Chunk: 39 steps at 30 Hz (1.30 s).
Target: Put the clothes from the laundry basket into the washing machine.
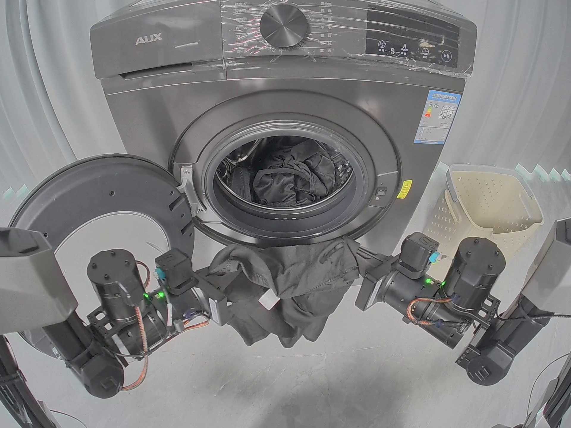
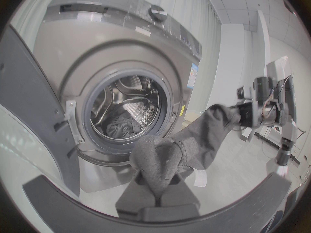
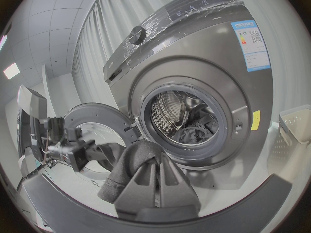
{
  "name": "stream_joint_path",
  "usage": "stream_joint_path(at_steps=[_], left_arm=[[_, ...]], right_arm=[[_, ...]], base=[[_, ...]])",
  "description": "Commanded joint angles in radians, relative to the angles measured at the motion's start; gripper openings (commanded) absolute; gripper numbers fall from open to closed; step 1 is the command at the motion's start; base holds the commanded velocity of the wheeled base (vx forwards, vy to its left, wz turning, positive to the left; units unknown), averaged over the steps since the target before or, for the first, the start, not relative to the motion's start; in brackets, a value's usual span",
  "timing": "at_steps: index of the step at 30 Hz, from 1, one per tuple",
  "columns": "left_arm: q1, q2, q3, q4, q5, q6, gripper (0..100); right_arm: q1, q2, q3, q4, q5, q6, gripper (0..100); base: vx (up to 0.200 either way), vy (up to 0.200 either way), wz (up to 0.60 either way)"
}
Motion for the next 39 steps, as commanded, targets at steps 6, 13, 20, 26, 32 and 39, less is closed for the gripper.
stream_joint_path(at_steps=[6, 13, 20, 26, 32, 39], left_arm=[[-0.035, -0.136, 0.088, 0.001, -0.005, -0.015, 0], [-0.004, -0.139, 0.036, -0.001, -0.004, -0.02, 0], [0.013, -0.17, 0.046, -0.001, -0.004, -0.019, 0], [0.012, -0.239, 0.12, 0.001, -0.008, -0.012, 0], [0.013, -0.264, 0.132, 0.002, -0.015, -0.012, 0], [0.013, -0.265, 0.106, 0.002, -0.011, -0.019, 0]], right_arm=[[0.0, -0.023, 0.035, -0.01, -0.002, 0.03, 0], [-0.028, -0.035, 0.067, -0.013, -0.045, 0.039, 0], [-0.043, -0.037, 0.02, -0.012, -0.137, 0.059, 0], [-0.064, -0.064, 0.007, -0.012, -0.166, 0.061, 0], [-0.07, -0.084, 0.003, -0.012, -0.169, 0.061, 0], [-0.054, -0.11, 0.0, -0.012, -0.169, 0.059, 0]], base=[[0.0, 0.0, 0.0], [0.0, 0.0, 0.0], [0.0, 0.0, 0.0], [0.0, 0.0, 0.0], [0.0, 0.0, 0.0], [0.0, 0.0, 0.0]])
